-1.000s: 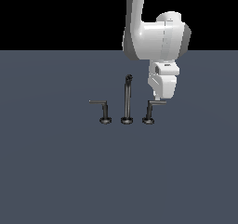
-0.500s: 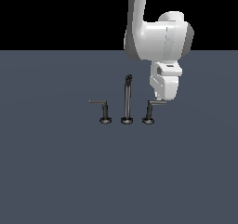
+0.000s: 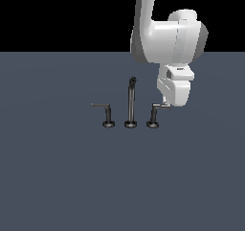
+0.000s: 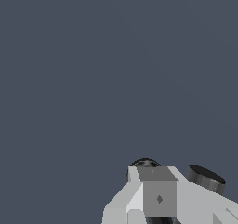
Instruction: Turn on the faucet by rotating a designated handle.
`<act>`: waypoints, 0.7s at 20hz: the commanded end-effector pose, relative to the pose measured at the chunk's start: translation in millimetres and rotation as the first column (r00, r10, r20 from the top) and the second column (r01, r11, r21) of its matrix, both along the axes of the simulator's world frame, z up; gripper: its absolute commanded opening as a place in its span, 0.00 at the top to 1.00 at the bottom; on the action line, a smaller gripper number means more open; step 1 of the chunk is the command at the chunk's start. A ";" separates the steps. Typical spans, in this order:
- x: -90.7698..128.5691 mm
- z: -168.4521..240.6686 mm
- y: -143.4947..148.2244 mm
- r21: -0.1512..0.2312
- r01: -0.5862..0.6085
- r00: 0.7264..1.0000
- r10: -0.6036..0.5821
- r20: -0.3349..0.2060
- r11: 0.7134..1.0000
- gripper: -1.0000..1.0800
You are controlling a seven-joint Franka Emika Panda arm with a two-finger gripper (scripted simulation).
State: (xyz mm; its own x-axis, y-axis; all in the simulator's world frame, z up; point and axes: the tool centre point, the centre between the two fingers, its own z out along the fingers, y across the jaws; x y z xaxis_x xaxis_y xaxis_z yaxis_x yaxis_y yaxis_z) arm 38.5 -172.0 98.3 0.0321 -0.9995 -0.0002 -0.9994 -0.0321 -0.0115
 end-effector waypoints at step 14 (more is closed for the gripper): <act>-46.0 -0.2 4.5 0.000 0.009 1.000 -0.009 -0.010 1.000 1.00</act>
State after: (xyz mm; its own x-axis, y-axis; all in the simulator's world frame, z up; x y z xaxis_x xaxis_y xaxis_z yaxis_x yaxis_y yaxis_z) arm 4.1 -167.9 98.3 0.0273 -0.9996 0.0034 -0.9995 -0.0273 -0.0159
